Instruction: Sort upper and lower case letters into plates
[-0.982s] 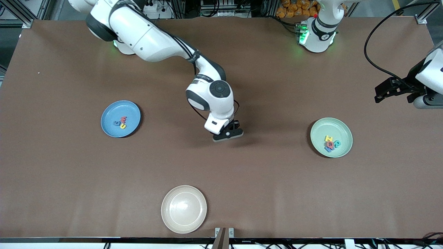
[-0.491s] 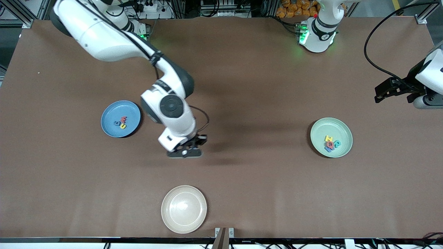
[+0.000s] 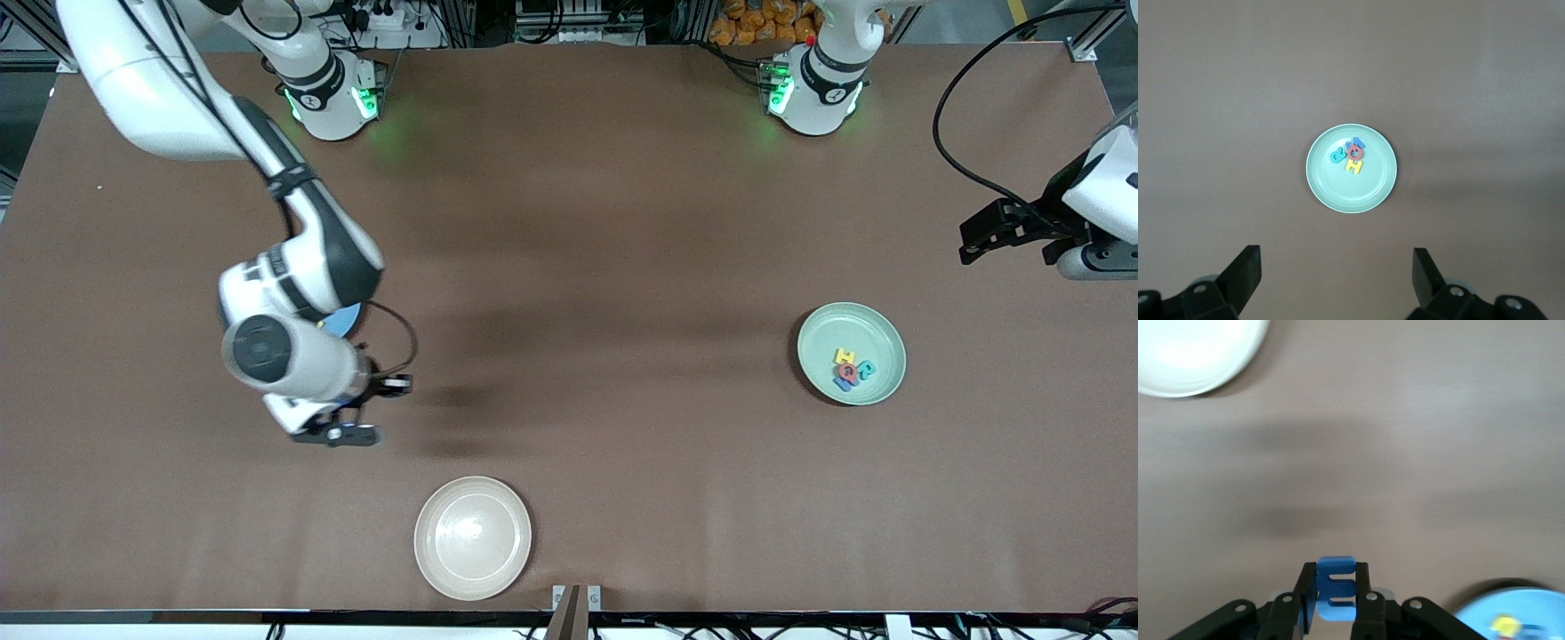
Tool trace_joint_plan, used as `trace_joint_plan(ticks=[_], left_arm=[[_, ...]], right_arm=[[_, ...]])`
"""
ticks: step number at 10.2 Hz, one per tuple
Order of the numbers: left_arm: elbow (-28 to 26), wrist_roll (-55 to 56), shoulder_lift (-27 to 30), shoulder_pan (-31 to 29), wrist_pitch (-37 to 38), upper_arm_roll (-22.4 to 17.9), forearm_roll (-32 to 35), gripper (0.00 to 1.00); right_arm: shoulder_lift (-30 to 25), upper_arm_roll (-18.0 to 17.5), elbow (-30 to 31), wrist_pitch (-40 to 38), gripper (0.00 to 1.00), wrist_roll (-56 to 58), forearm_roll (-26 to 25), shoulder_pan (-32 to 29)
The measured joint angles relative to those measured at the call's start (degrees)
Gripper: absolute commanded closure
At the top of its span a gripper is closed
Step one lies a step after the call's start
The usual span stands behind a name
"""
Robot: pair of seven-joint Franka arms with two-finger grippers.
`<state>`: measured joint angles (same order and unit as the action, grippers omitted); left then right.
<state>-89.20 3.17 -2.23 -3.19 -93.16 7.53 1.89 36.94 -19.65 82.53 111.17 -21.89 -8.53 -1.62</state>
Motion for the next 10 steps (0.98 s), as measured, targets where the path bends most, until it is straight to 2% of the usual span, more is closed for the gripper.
trace_joint_plan(ticks=[1,3,5,8,9,10], left_arm=[[-0.02,0.0,0.0,0.01,0.0,0.05,0.0,0.0],[-0.13,0.0,0.03,0.01,0.0,0.09,0.0,0.0],[-0.28,0.0,0.07,0.01,0.0,0.11,0.0,0.0],[-0.39,0.0,0.1,0.01,0.0,0.12,0.0,0.0],[-0.43,0.0,0.11,0.01,0.0,0.12,0.0,0.0],[-0.45,0.0,0.12,0.01,0.0,0.12,0.0,0.0]], right_arm=[[-2.39,3.86,2.16,-1.51,1.0,3.31,1.8,-0.39],[-6.67,9.34,10.21,-0.91,1.0,7.09,2.28,-0.42],[-10.61,13.11,21.17,6.22,1.0,9.76,2.62,-0.41],[-15.94,16.56,35.82,17.29,1.0,13.47,3.01,-0.4],[-16.56,17.0,39.15,20.22,0.89,13.69,3.18,-0.39],[-16.64,17.06,40.93,21.25,0.75,13.73,3.97,-0.38]])
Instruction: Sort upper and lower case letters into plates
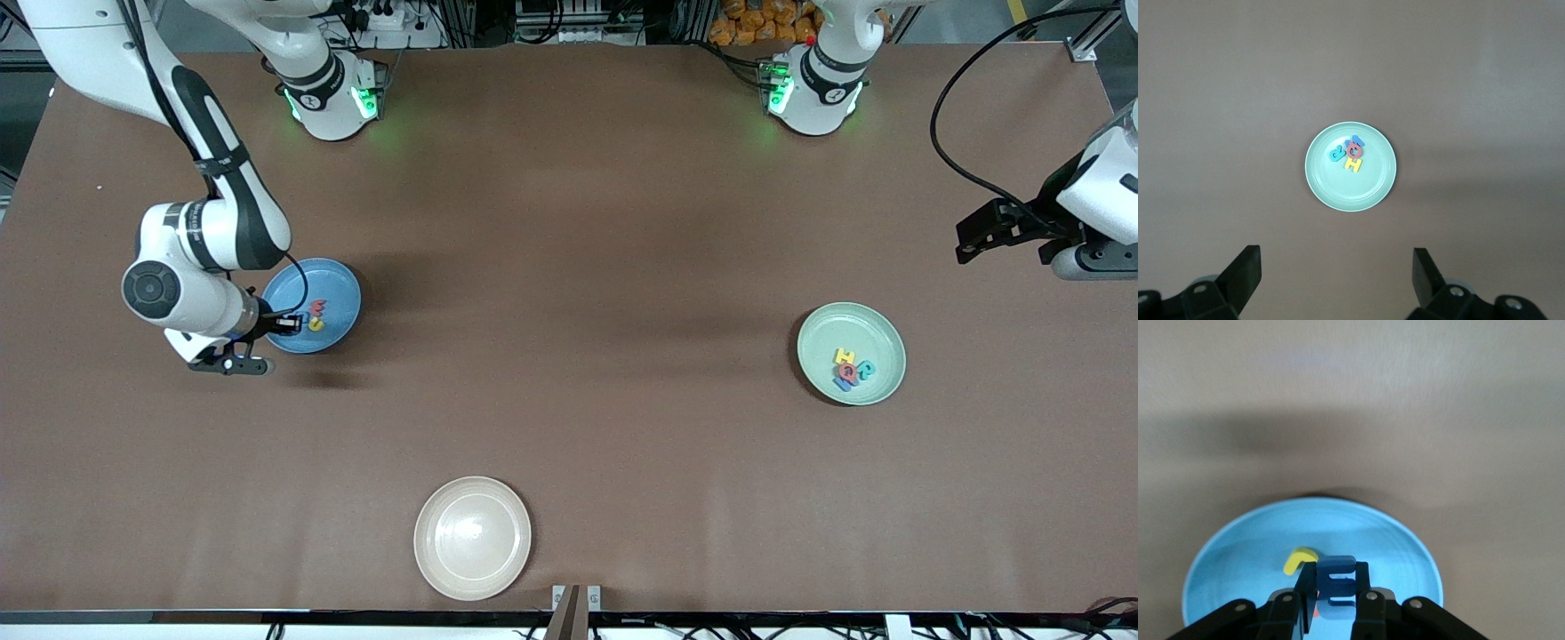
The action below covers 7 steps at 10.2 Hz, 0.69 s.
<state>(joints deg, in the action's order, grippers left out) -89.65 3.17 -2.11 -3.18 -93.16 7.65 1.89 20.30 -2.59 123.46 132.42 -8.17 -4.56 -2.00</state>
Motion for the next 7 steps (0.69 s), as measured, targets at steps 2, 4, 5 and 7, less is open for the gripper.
trace_joint_plan(ticks=[2,4,5,7], left_arm=[[0.0,0.0,0.0,-0.05,0.0,-0.01,0.0,0.0],[0.01,0.0,0.05,-0.14,0.0,-0.18,0.0,0.0],[0.02,0.0,0.07,-0.18,0.0,-0.33,0.0,0.0],[0.02,0.0,0.08,-0.28,0.0,-0.43,0.0,0.0]], right_arm=[[-0.03,0.0,0.79,-0.06,0.0,1.64,3.61,0.1],[-0.32,0.05,0.68,-0.64,0.0,3.54,7.87,0.08],[-0.68,0.08,-0.13,-2.41,0.0,4.0,8.25,0.06],[-1.45,0.57,-6.33,-10.32,0.0,4.2,8.44,-0.07]])
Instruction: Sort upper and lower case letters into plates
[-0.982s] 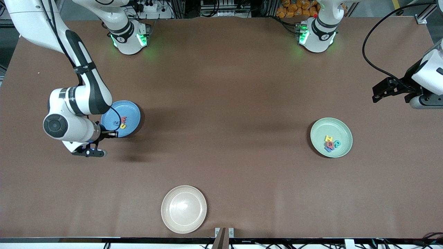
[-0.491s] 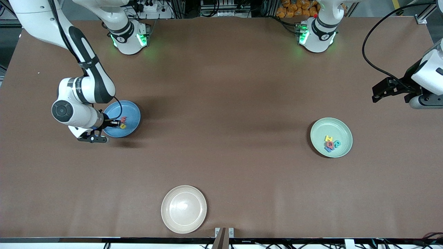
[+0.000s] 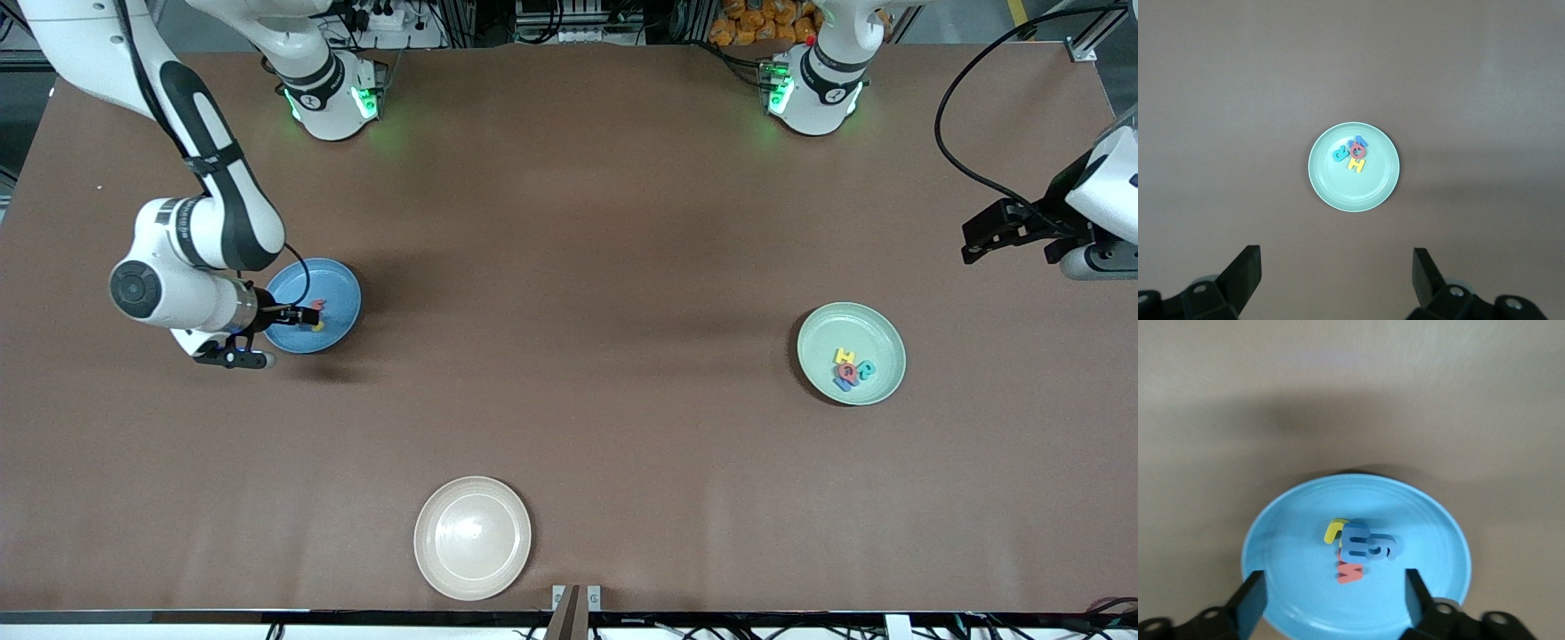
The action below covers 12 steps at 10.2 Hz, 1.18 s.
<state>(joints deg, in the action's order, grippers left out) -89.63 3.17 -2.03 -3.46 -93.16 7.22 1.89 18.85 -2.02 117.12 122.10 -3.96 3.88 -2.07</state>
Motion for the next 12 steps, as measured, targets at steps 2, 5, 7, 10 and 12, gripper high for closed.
trace_joint_plan(ticks=[2,5,7,10,12], left_arm=[[0.0,0.0,0.0,-0.02,0.0,-0.02,0.0,0.0],[0.03,0.09,0.0,-0.08,0.0,-0.06,0.0,0.0],[0.07,0.63,0.0,-0.11,0.0,-0.08,0.0,0.0],[0.13,0.73,0.0,-0.15,0.0,-0.11,0.0,0.0],[0.15,0.75,0.0,-0.19,0.0,-0.11,0.0,0.0]], right_arm=[[-0.77,1.2,-8.22,-7.75,0.0,0.36,0.11,-0.1],[-1.48,1.4,-23.89,-22.89,0.0,0.7,0.11,-0.1],[-2.24,1.22,-34.64,-31.72,0.0,0.7,0.16,0.17],[-5.06,0.53,-40.82,-35.75,0.0,0.7,0.28,0.9],[-6.09,0.64,-40.86,-35.96,0.0,0.72,0.27,0.94]])
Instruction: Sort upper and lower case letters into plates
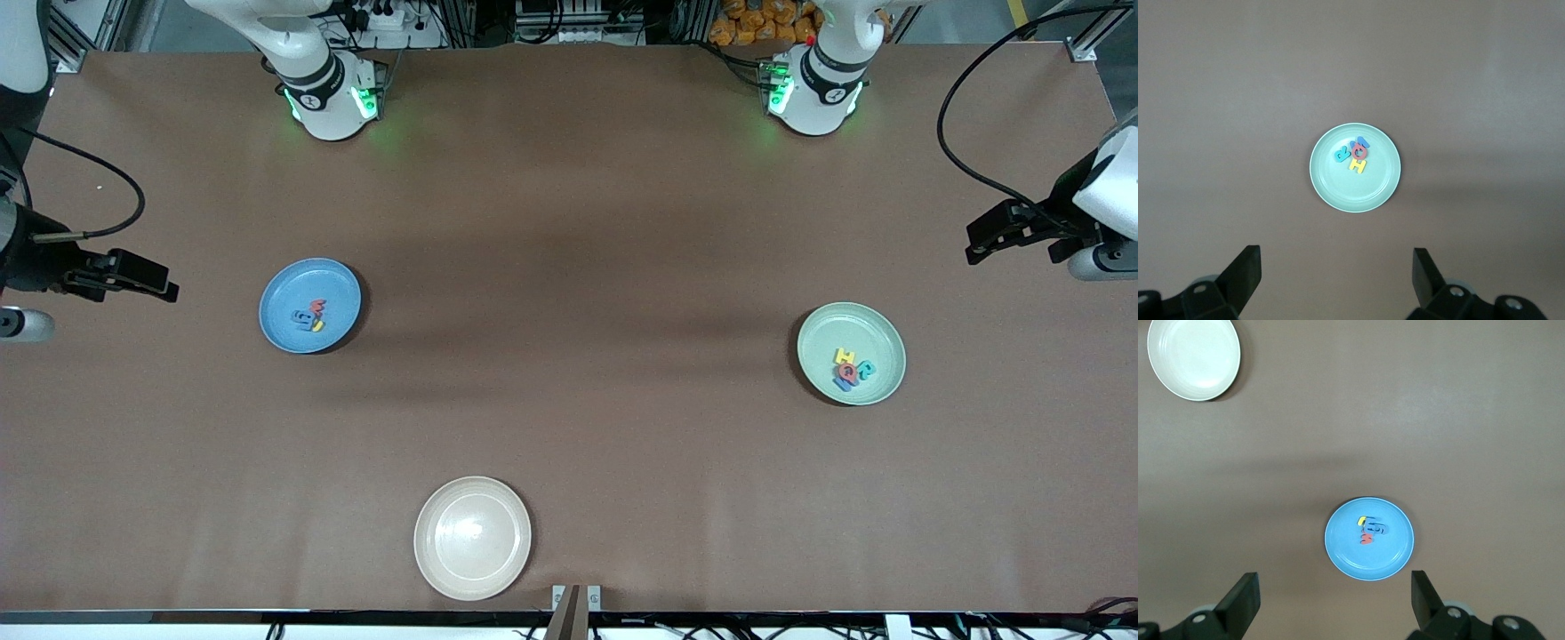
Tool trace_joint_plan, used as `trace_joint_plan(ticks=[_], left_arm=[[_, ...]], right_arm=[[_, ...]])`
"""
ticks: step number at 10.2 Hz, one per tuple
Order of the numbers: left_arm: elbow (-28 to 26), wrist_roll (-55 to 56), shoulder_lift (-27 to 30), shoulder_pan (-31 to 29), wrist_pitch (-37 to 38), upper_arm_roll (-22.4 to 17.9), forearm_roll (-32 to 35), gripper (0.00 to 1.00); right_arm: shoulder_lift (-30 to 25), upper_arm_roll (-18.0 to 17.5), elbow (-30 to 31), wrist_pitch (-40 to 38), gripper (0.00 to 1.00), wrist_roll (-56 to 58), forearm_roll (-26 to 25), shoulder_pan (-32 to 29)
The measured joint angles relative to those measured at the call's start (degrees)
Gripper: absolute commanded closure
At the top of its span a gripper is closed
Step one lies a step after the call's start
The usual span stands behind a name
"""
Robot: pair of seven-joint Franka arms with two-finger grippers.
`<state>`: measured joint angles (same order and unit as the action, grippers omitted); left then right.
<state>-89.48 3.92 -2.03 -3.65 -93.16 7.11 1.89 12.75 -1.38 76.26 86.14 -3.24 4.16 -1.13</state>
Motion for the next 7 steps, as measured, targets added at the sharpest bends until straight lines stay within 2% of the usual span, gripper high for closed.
trace_joint_plan(ticks=[7], left_arm=[[0.1,0.05,0.0,-0.04,-0.1,0.0,0.0,0.0]], right_arm=[[-4.45,0.56,2.95,-3.39,0.0,0.0,-0.12,-0.22]])
